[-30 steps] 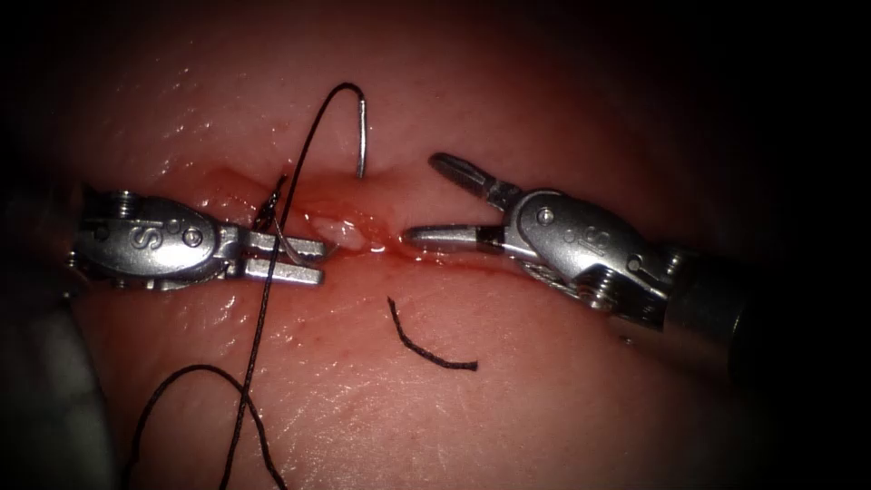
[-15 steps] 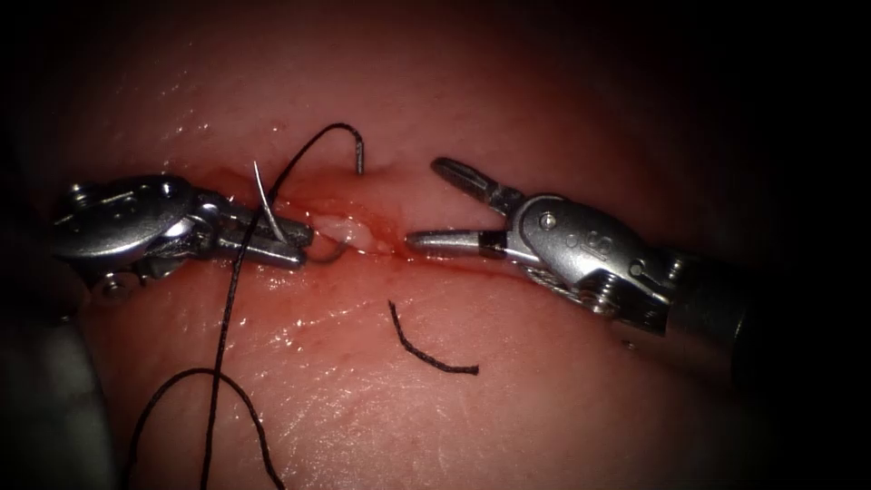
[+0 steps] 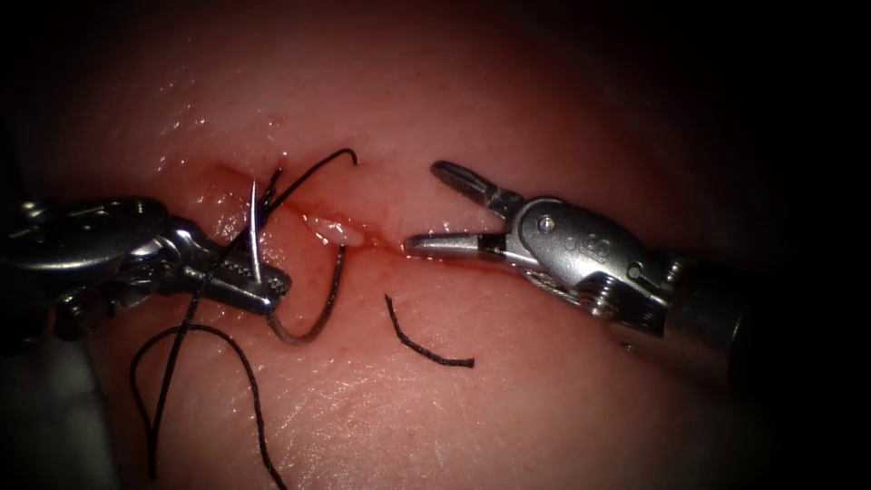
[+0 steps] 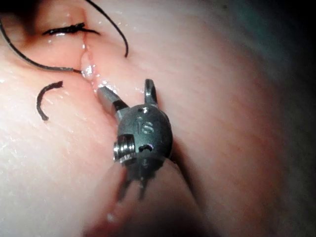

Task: Wound Closure
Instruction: Use the left gripper to pull the needle through the tissue

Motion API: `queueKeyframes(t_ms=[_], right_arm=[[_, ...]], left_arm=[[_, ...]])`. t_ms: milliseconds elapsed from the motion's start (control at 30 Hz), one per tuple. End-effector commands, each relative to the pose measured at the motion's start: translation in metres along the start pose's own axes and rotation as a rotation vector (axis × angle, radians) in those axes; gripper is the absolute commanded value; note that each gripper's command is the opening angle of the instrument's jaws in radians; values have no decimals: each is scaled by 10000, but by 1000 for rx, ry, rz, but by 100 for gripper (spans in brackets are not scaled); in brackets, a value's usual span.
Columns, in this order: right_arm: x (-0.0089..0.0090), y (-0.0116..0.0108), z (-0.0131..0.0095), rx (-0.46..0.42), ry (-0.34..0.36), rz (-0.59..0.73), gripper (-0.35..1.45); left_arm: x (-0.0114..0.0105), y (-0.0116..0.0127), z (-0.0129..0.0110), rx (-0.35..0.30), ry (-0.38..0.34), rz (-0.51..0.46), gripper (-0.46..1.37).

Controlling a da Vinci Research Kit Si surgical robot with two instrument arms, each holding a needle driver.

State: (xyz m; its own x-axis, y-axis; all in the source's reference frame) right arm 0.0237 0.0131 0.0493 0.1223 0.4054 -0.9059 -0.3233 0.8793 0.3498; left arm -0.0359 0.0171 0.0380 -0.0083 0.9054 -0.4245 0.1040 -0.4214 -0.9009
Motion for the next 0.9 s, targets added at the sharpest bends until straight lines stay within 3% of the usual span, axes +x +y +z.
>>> queueKeyframes(t_ms=[33, 167, 333, 533, 667, 900], right_arm=[[0, 0, 0, 5, 0, 0, 119], [-1, 2, 1, 4, 0, 0, 120], [-1, 2, 1, 3, 0, 0, 120], [-1, 3, 1, 3, 0, 0, 119], [-1, 3, 1, 3, 0, 0, 119], [-5, -1, 1, 5, 2, -5, 119]], left_arm=[[-1, 2, -2, -25, 8, 61, -35], [4, 17, -2, -65, 34, 233, -35], [11, 42, -1, -135, 88, 356, -35], [28, 63, 2, -170, 122, 563, -35], [43, 69, 1, -139, 153, 672, -35], [73, 64, -11, 1, 171, 867, -35]])
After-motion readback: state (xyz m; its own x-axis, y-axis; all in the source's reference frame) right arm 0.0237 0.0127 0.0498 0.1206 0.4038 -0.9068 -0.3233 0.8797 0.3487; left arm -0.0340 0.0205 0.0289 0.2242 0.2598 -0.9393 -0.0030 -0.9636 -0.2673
